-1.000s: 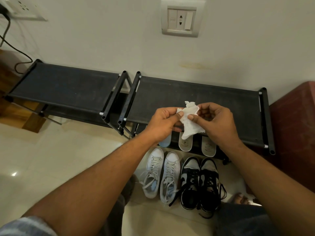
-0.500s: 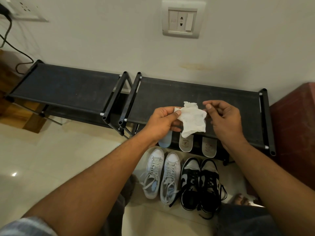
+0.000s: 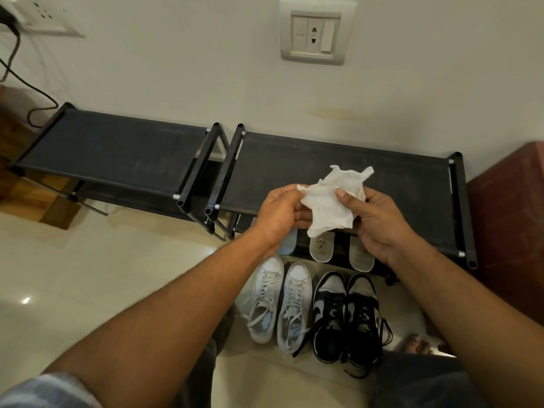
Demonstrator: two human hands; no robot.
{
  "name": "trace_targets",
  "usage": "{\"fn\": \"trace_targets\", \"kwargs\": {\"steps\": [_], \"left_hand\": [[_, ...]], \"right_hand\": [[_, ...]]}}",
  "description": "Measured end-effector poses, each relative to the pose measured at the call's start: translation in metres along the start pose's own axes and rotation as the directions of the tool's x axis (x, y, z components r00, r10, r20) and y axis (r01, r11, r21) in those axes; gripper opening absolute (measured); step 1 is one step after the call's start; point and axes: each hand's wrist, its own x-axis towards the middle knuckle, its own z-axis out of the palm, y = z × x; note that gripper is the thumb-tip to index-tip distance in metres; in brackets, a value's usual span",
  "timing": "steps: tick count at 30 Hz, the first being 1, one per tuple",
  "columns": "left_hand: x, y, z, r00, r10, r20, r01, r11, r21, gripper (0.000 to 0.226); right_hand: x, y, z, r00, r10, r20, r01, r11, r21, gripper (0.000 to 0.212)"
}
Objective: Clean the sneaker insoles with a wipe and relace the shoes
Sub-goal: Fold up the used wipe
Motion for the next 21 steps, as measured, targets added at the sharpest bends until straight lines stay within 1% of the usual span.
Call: {"fn": "trace_targets", "kwargs": {"steps": [3, 5, 7, 8, 10, 12, 14, 16, 19, 21], "left_hand": [[0.000, -0.003, -0.001, 0.999, -0.015, -0.038, 0.014, 1.000, -0.023, 0.028], [0.000, -0.002, -0.003, 0.998, -0.054, -0.013, 0.054, 0.999, -0.010, 0.028], [-0.001, -0.001, -0.004, 0.996, -0.081, 0.041, 0.081, 0.997, 0.001, 0.029], [-0.001, -0.001, -0.005, 0.995, -0.068, 0.067, 0.068, 0.998, 0.006, 0.030], [0.001, -0.002, -0.007, 0.992, -0.026, 0.122, 0.024, 1.000, 0.014, 0.043], [0.003, -0.005, -0.008, 0.987, -0.017, 0.159, 0.014, 1.000, 0.018, 0.056], [0.005, -0.007, -0.008, 0.991, -0.028, 0.130, 0.029, 1.000, -0.007, 0.051], [0.006, -0.006, -0.008, 0.997, -0.042, 0.061, 0.046, 0.997, -0.057, 0.041], [0.008, -0.003, -0.012, 0.998, -0.044, -0.043, 0.039, 0.994, -0.106, 0.023], [0.009, -0.001, -0.015, 0.995, -0.050, -0.086, 0.036, 0.987, -0.155, 0.012]], "right_hand": [[0.001, -0.002, -0.002, 0.995, -0.025, -0.099, 0.029, 0.999, 0.033, 0.042], [0.001, -0.003, -0.004, 0.992, -0.052, -0.119, 0.056, 0.998, 0.033, 0.041], [0.000, -0.004, -0.003, 0.990, -0.082, -0.114, 0.083, 0.997, -0.003, 0.039], [-0.001, -0.005, -0.003, 0.990, -0.096, -0.099, 0.093, 0.995, -0.034, 0.037], [-0.003, -0.004, -0.001, 0.992, -0.117, -0.053, 0.111, 0.988, -0.103, 0.031], [-0.005, -0.004, 0.001, 0.990, -0.140, -0.022, 0.135, 0.980, -0.148, 0.026], [-0.006, -0.003, 0.002, 0.988, -0.154, -0.023, 0.148, 0.976, -0.157, 0.025], [-0.005, -0.004, 0.001, 0.987, -0.152, -0.049, 0.144, 0.980, -0.138, 0.024], [-0.002, -0.006, -0.002, 0.983, -0.104, -0.151, 0.105, 0.994, -0.001, 0.026], [-0.001, -0.008, -0.003, 0.977, -0.072, -0.201, 0.091, 0.992, 0.086, 0.022]]}}
